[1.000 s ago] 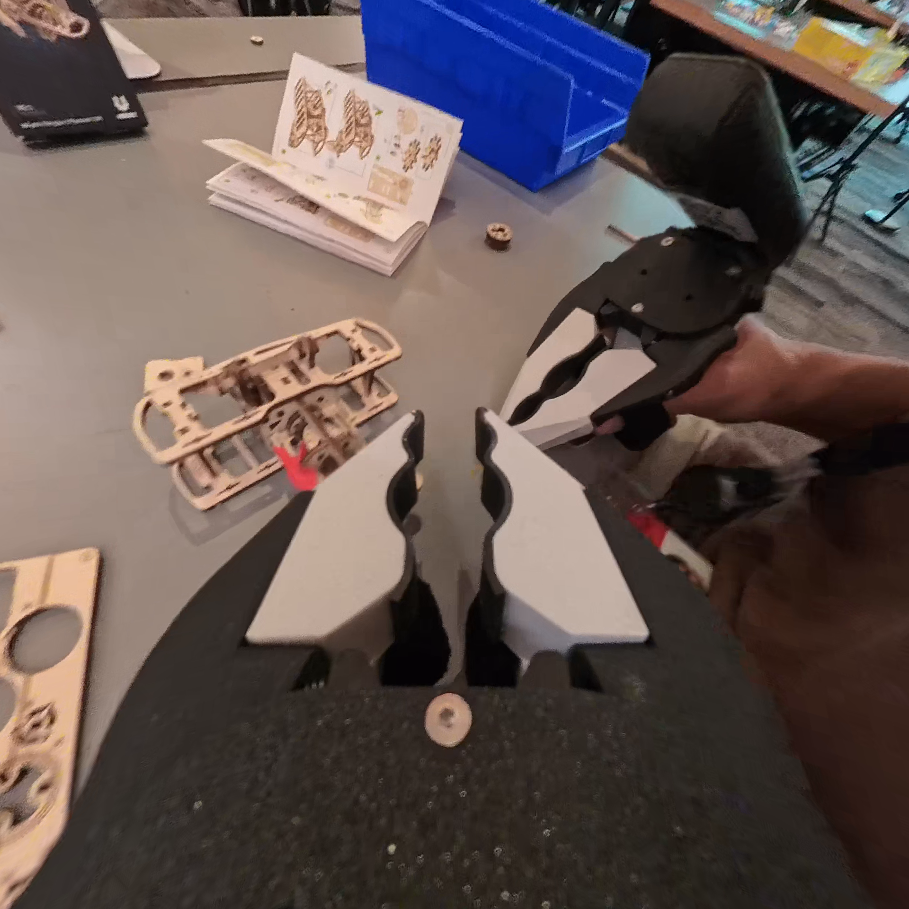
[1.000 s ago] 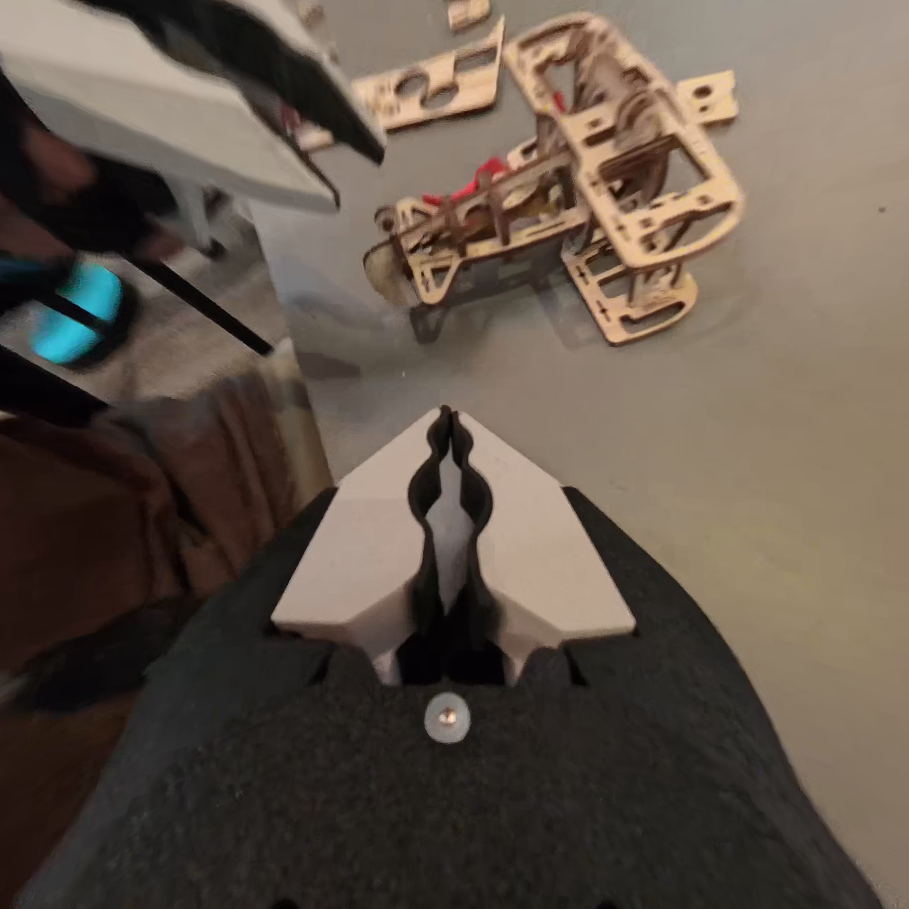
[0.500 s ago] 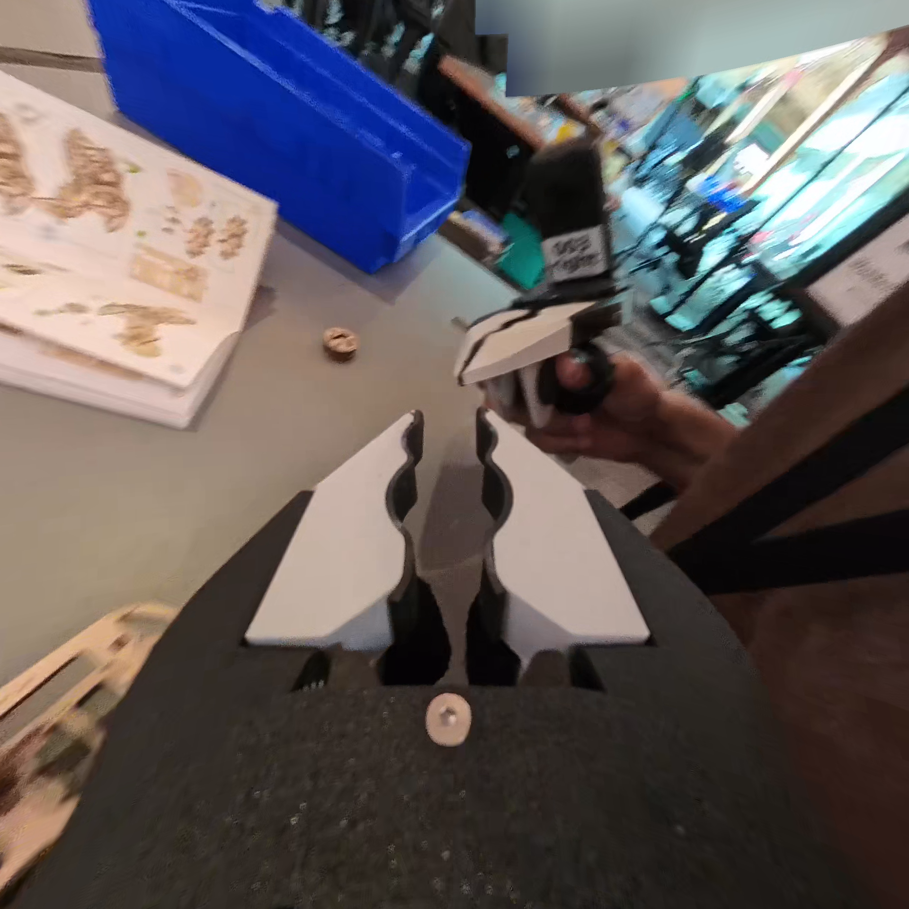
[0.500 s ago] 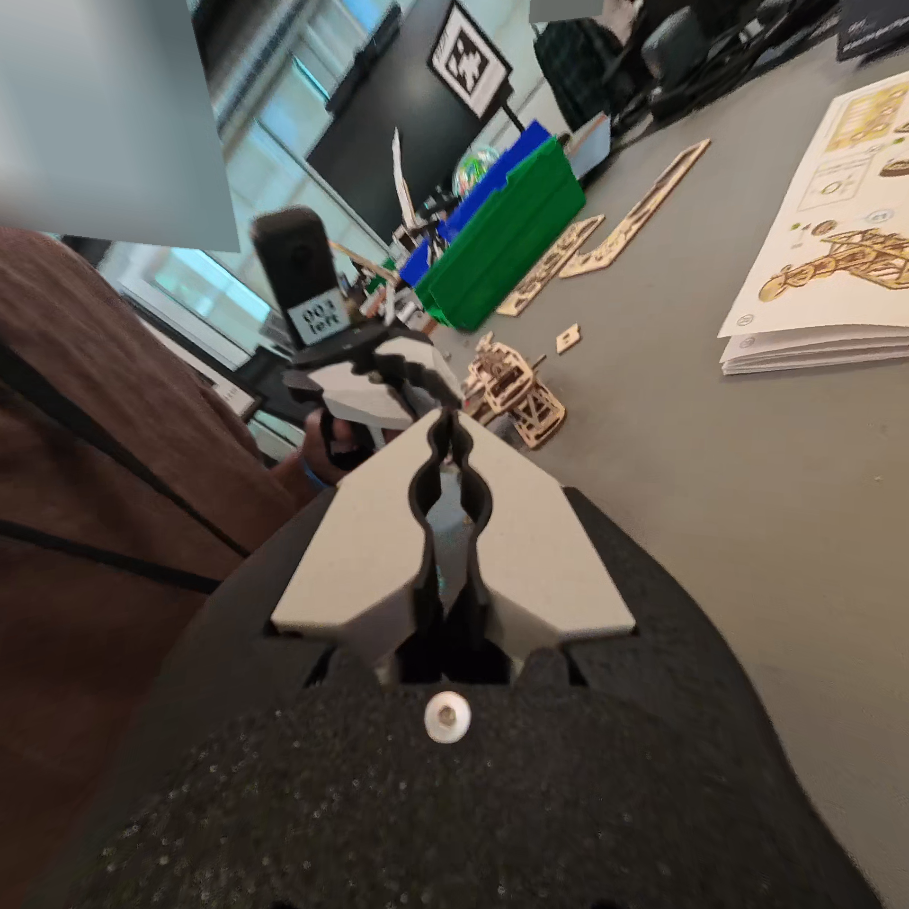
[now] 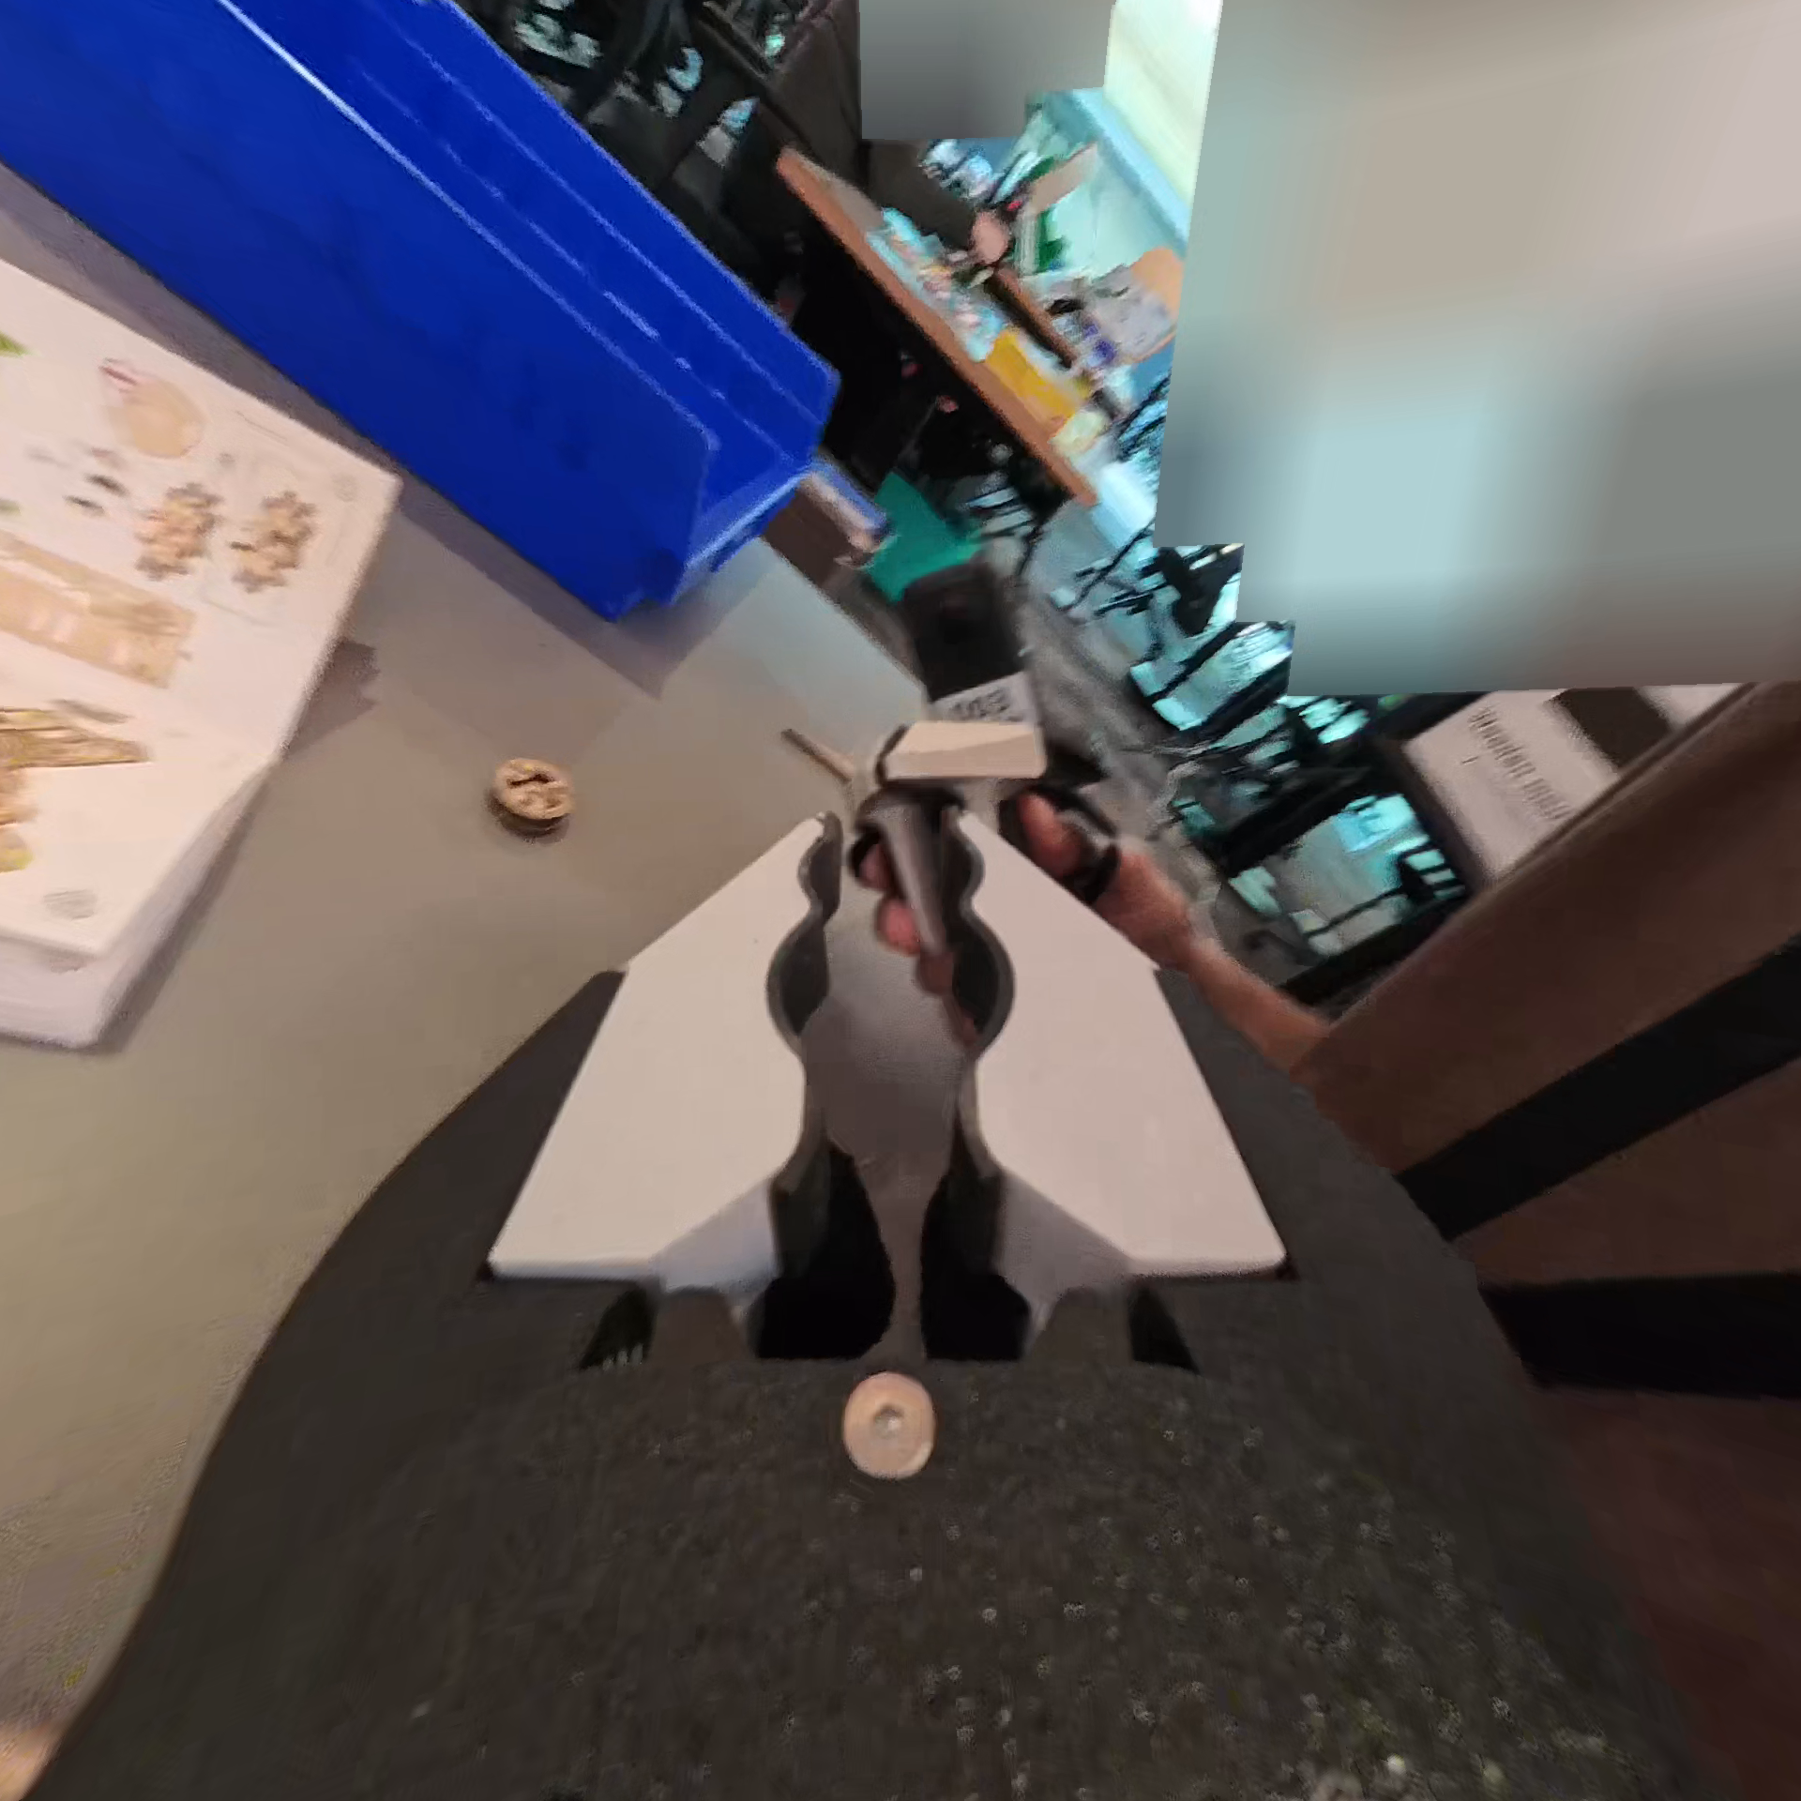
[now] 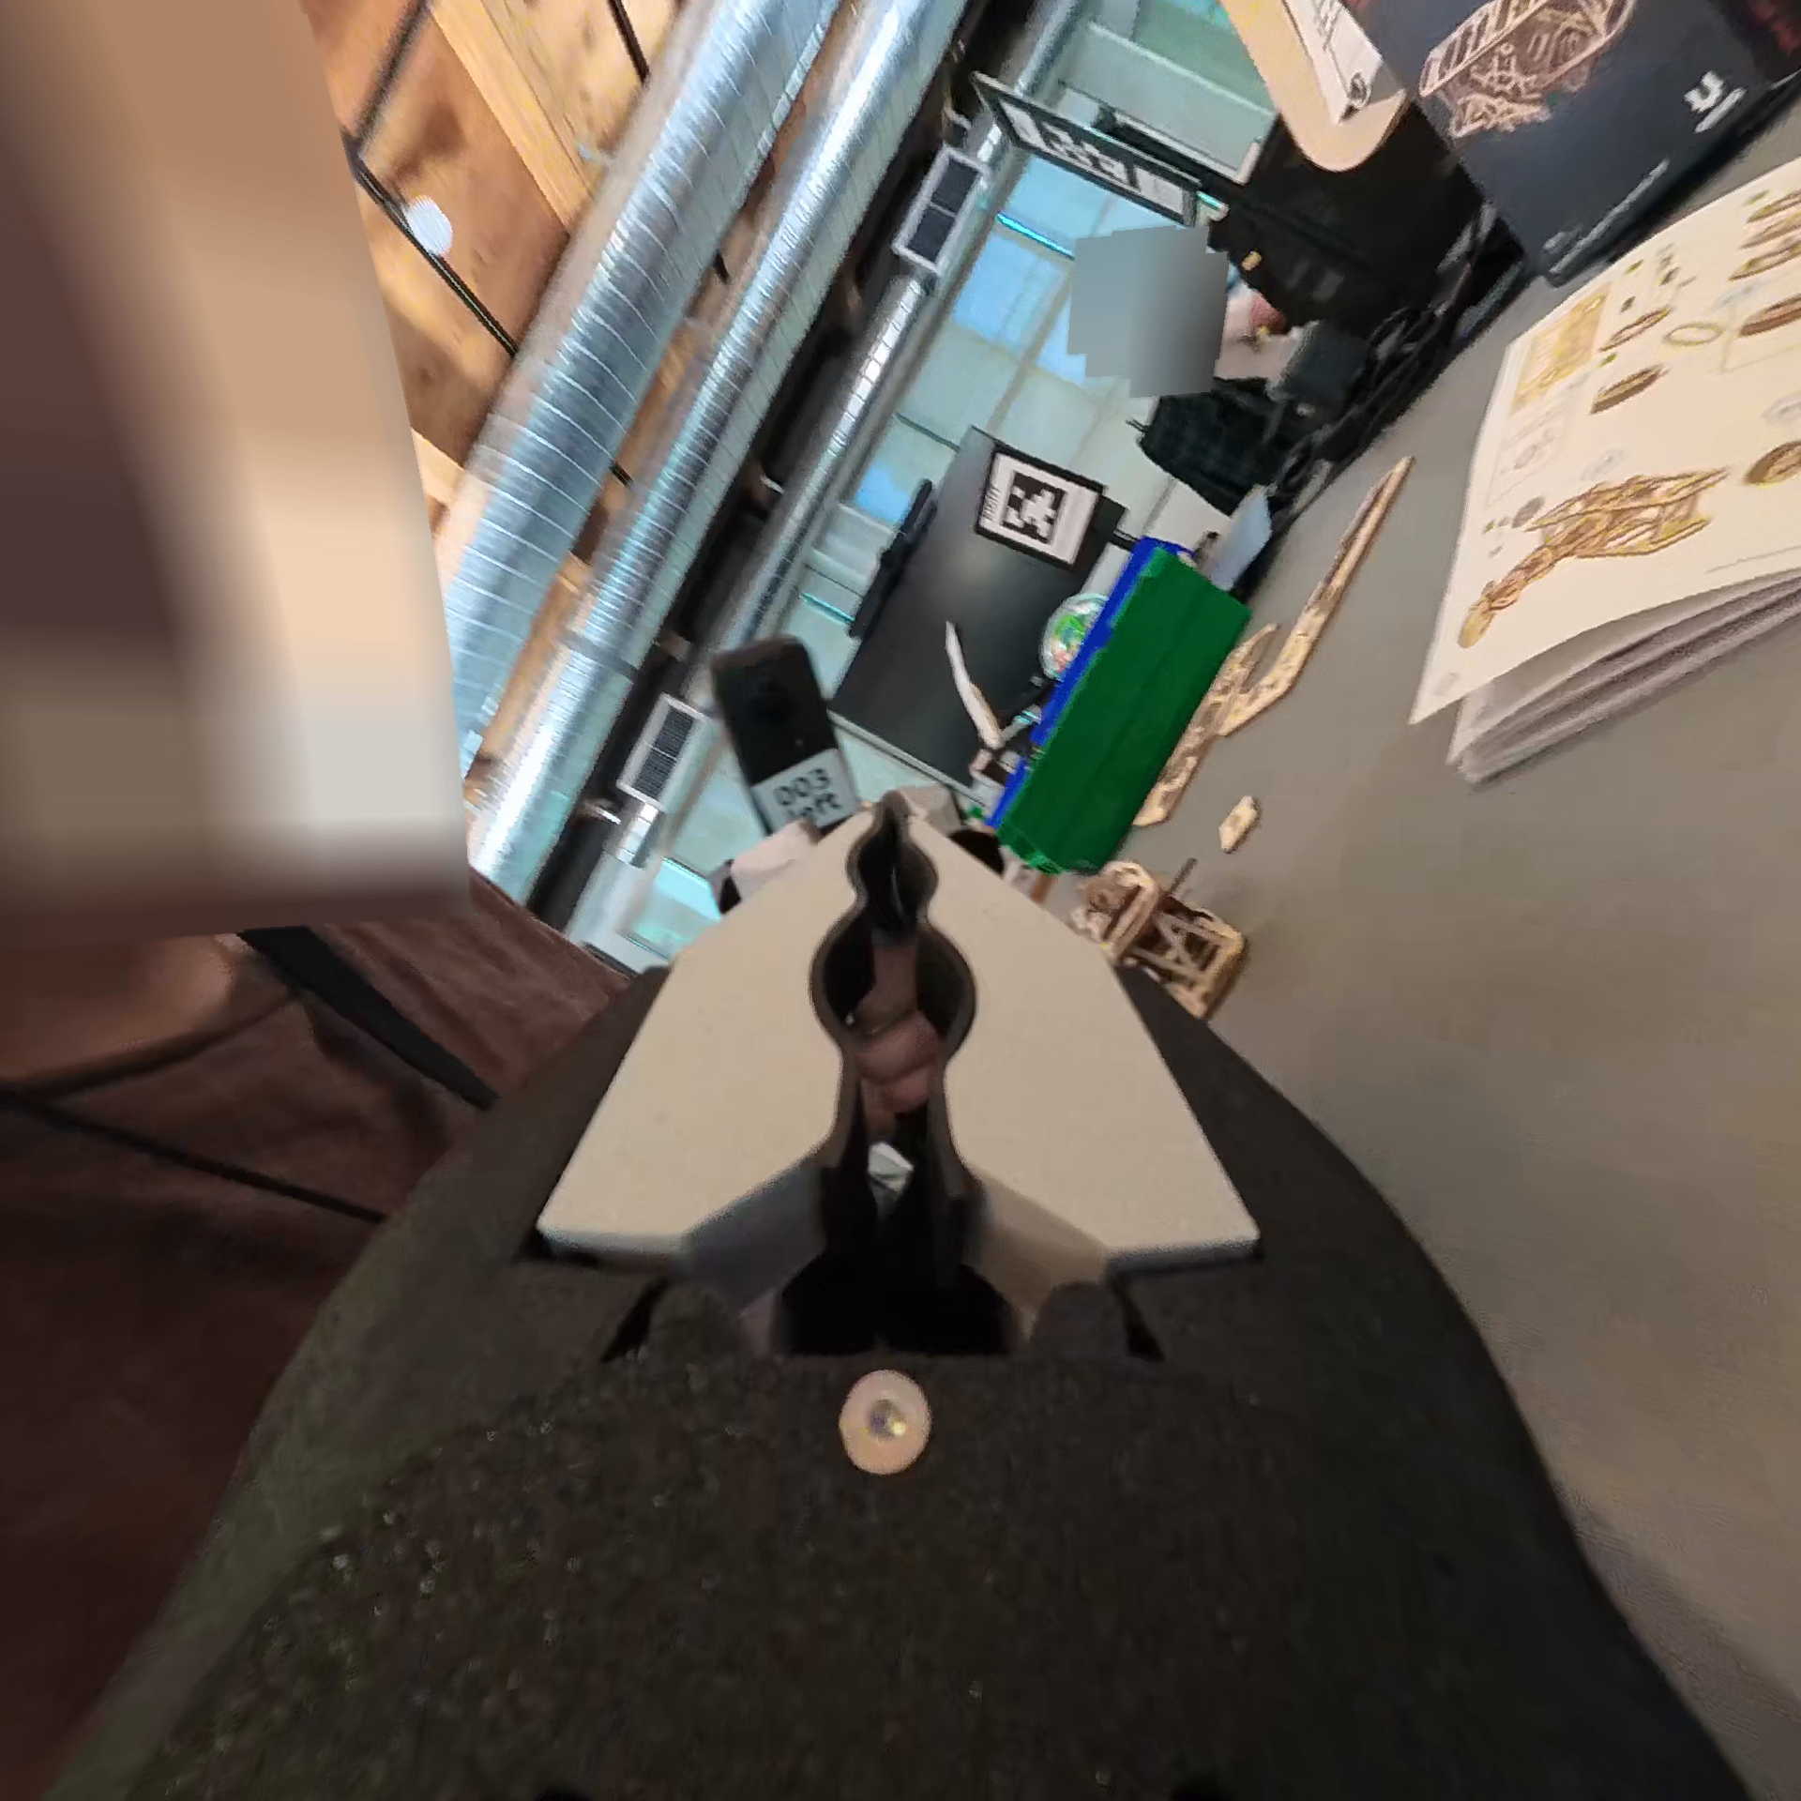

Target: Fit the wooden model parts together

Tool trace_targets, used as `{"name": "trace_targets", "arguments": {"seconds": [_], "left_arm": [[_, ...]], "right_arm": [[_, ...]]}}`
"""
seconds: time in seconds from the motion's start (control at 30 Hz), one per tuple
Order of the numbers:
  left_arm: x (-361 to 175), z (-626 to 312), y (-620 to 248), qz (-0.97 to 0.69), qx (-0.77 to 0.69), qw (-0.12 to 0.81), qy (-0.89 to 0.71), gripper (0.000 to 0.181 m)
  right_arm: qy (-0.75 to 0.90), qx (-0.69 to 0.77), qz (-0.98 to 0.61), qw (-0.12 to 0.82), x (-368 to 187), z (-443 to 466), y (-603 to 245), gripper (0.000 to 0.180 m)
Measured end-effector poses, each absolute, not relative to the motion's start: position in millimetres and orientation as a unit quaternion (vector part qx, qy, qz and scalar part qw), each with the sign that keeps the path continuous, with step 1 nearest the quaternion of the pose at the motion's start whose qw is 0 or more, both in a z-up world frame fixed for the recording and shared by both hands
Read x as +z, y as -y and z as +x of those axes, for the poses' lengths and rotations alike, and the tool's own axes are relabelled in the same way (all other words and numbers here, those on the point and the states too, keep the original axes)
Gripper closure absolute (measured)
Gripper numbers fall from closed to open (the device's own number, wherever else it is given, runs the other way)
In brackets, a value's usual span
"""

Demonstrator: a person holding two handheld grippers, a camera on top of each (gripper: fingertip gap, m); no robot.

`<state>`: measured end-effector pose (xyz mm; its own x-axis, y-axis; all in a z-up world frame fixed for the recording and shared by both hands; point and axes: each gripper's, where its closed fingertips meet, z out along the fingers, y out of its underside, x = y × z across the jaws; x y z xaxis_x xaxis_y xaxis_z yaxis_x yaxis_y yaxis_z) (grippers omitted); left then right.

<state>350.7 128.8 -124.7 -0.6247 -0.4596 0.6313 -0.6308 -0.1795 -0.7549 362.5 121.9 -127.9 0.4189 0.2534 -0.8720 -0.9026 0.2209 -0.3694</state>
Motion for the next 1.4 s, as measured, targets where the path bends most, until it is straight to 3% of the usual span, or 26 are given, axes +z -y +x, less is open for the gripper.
{"name": "trace_targets", "arguments": {"seconds": [0.1, 0.2, 0.4, 0.5, 0.77, 1.0, 1.23, 1.4], "left_arm": [[-109.7, 352.8, -121.7, 0.429, 0.665, 0.139, 0.596, 0.163], [-106.3, 350.2, -131.5, 0.426, 0.66, 0.135, 0.604, 0.163], [-86.4, 340.1, -237.8, 0.47, 0.611, -0.054, 0.635, 0.163], [-85.7, 317.9, -280.1, 0.503, 0.588, -0.115, 0.623, 0.163], [-119.1, 271.0, -309.4, 0.524, 0.566, -0.222, 0.596, 0.165], [-111.1, 249.1, -304.7, 0.501, 0.615, -0.197, 0.576, 0.164], [-112.4, 244.2, -298.2, 0.489, 0.611, -0.196, 0.591, 0.166], [-118.6, 244.4, -289.8, 0.481, 0.587, -0.208, 0.617, 0.165]], "right_arm": [[-0.346, 0.439, -0.432, 0.708, -119.1, 361.3, -118.0, 0.18], [-0.356, 0.417, -0.467, 0.694, -128.4, 358.6, -121.4, 0.18], [-0.185, 0.206, -0.79, 0.547, -197.2, 298.2, -160.6, 0.178], [-0.09, 0.151, -0.841, 0.512, -213.3, 265.2, -195.8, 0.158], [0.023, 0.014, -0.902, 0.43, -247.4, 230.8, -240.3, 0.167], [-0.042, 0.07, -0.911, 0.404, -259.4, 231.8, -246.1, 0.168], [0.019, -0.044, -0.918, 0.394, -260.6, 229.2, -246.5, 0.178], [-0.008, -0.018, -0.922, 0.388, -260.9, 229.9, -245.4, 0.18]]}}
